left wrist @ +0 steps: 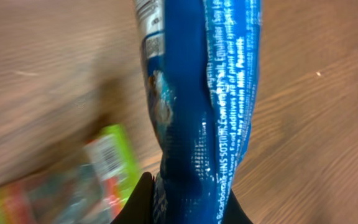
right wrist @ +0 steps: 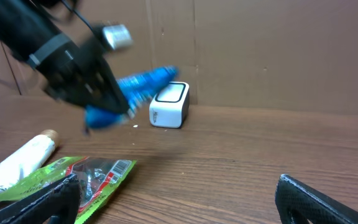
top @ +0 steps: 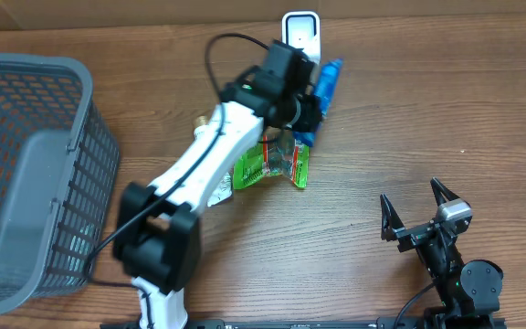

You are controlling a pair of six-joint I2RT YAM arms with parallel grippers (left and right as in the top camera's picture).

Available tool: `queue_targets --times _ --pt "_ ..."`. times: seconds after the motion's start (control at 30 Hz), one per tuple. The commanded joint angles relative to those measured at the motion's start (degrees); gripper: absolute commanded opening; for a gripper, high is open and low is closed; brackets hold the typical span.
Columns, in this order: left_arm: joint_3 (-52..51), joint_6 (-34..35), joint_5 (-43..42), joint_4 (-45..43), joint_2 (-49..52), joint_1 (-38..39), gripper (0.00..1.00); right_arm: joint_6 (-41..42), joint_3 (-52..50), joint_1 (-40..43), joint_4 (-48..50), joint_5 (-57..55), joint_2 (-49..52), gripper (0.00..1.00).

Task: Scan the item barcode
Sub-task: 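Carry the blue wrapper toward the scanner and release it on the table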

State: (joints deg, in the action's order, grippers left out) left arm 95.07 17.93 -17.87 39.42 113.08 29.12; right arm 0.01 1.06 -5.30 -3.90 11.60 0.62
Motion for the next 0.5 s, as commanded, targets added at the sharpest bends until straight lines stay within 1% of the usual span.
queue_targets --times 0.0,0.2,0.23,0.3,0.33,0.37,0.4,0.43,0.47 --pt "0.2 4.0 -4.5 -0.6 4.2 2.6 0.04 0.2 -0.6 -0.3 0.3 -0.2 -0.5 1.00" --pt "0.2 4.4 -4.7 -0.5 8.4 5.9 0.05 0.2 -0.6 -0.3 0.3 -0.2 -0.5 1.00" --pt "0.2 4.4 -4.7 -0.4 8.5 6.2 0.14 0.2 -0.6 -0.3 0.3 -0.2 -0.5 1.00" --pt "0.2 4.4 -4.6 -0.3 8.7 6.7 0.45 0.2 -0.6 -0.3 0.3 -0.2 -0.5 1.00" --pt "0.2 4.4 -4.5 -0.3 8.7 6.9 0.68 0.2 -0.6 -0.3 0.3 -0.2 -0.5 1.00" --pt "0.2 4.4 -4.5 -0.3 8.7 6.9 0.79 0.2 -0.6 -0.3 0.3 -0.2 -0.5 1.00" --pt "0.2 4.4 -4.5 -0.3 8.6 6.8 0.87 0.2 -0.6 -0.3 0.3 -0.2 -0.5 1.00" --pt "0.4 4.4 -4.5 -0.3 8.6 6.6 0.93 0.2 -0.6 -0.3 0.3 -0.2 -0.5 1.00" --pt "0.6 4.4 -4.7 -0.1 8.6 6.4 0.96 0.2 -0.6 -0.3 0.3 -0.2 -0.5 1.00"
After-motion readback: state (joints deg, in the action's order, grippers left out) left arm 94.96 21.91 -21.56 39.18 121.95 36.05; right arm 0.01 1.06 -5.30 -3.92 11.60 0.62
